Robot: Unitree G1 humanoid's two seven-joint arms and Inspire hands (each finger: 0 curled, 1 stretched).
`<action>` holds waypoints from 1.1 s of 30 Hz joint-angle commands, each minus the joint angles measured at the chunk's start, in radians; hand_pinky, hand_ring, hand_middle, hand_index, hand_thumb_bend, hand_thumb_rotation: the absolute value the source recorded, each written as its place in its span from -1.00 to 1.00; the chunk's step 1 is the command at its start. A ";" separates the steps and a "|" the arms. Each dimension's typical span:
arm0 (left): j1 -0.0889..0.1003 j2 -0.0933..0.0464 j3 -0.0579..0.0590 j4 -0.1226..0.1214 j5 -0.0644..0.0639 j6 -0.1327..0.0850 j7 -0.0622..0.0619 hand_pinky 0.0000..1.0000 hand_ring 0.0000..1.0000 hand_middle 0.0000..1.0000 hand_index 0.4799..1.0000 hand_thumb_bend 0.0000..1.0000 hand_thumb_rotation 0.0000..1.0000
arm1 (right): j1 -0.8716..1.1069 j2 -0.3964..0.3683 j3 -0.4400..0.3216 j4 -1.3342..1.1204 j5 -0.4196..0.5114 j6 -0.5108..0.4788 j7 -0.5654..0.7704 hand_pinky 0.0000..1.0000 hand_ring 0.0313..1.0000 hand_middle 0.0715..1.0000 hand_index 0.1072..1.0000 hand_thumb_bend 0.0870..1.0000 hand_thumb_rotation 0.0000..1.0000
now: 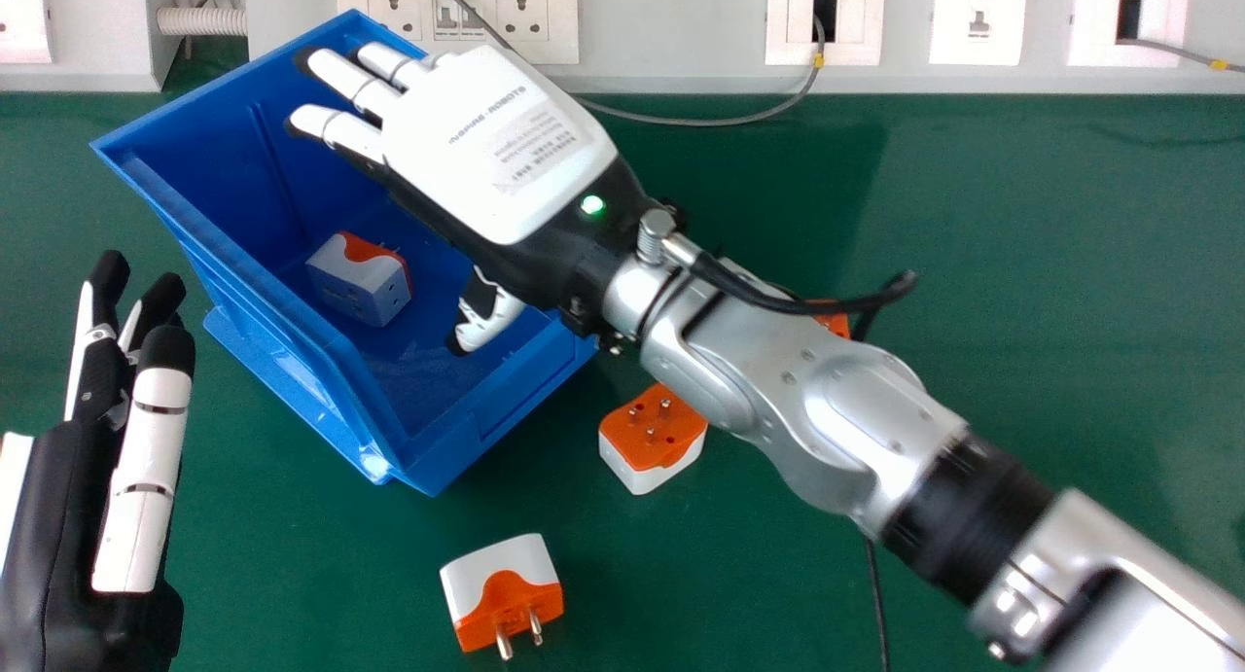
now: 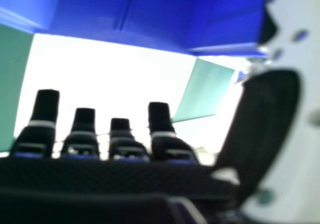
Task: Pick all objects and put in blue box
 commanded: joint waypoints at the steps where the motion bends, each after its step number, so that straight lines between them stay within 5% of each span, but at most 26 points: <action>1: -0.003 0.013 0.010 -0.009 -0.015 -0.009 -0.009 1.00 0.98 0.93 1.00 -0.08 0.67 | 0.026 -0.020 -0.041 -0.102 0.001 0.009 0.031 0.63 0.87 0.92 0.67 0.81 -0.52; 11: -0.003 0.021 0.019 -0.004 -0.030 -0.001 -0.025 1.00 0.98 0.94 1.00 -0.07 0.68 | 0.359 -0.110 -0.220 -0.442 0.110 -0.073 0.002 0.54 0.77 0.85 0.65 0.78 -0.66; 22: 0.022 0.011 0.006 -0.024 -0.020 0.003 -0.017 1.00 0.98 0.95 1.00 -0.08 0.68 | 0.712 -0.207 -0.382 -0.727 0.203 -0.181 0.012 0.54 0.75 0.80 0.62 0.70 -0.62; 27: 0.031 0.007 -0.001 -0.028 -0.012 0.000 -0.012 1.00 0.98 0.95 1.00 -0.07 0.67 | 0.850 -0.207 -0.445 -0.730 0.206 -0.254 -0.070 0.47 0.75 0.78 0.62 0.67 -0.57; 33: 0.033 0.002 -0.006 -0.033 -0.017 0.002 -0.013 0.99 0.98 0.96 1.00 -0.05 0.67 | 0.955 -0.185 -0.465 -0.664 0.184 -0.295 -0.162 0.44 0.73 0.77 0.61 0.65 -0.55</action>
